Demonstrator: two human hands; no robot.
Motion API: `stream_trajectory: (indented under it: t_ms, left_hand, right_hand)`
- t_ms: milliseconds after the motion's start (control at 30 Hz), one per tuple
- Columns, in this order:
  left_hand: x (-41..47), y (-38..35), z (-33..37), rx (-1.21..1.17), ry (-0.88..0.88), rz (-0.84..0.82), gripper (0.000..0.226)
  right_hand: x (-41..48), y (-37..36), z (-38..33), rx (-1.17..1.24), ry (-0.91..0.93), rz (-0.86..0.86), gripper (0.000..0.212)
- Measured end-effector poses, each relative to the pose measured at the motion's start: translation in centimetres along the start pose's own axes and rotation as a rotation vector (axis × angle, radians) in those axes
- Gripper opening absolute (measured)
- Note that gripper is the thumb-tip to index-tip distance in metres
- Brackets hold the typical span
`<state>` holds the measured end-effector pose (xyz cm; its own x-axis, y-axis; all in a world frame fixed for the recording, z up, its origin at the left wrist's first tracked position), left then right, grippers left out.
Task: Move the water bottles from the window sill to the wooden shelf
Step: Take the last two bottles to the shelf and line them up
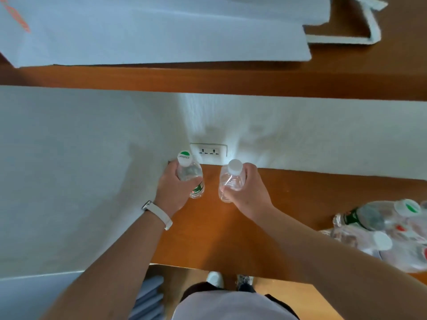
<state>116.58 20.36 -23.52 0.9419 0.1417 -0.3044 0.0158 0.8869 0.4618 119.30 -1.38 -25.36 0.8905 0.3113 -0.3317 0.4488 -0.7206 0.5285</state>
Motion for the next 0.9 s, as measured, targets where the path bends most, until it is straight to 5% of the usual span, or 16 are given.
stream_trajectory:
  t_ms: [900]
  left_hand:
    - [2.0,-0.6,-3.1,-0.117,-0.092,-0.073,0.058]
  right_hand:
    - [1.7,-2.7,-0.6,0.008,-0.085,0.093,0.081]
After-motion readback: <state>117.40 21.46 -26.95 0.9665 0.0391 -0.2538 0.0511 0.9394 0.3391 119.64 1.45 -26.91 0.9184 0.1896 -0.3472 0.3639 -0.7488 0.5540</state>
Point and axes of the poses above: each hand's wrist, its own x-axis towards the middle knuckle, its own y-axis out of the back of the hand, z = x × y, the point moved 6 cm from there along x, towards the middle knuckle, and after that the axes turned 15 degrees about -z, right-handed, at the moved point
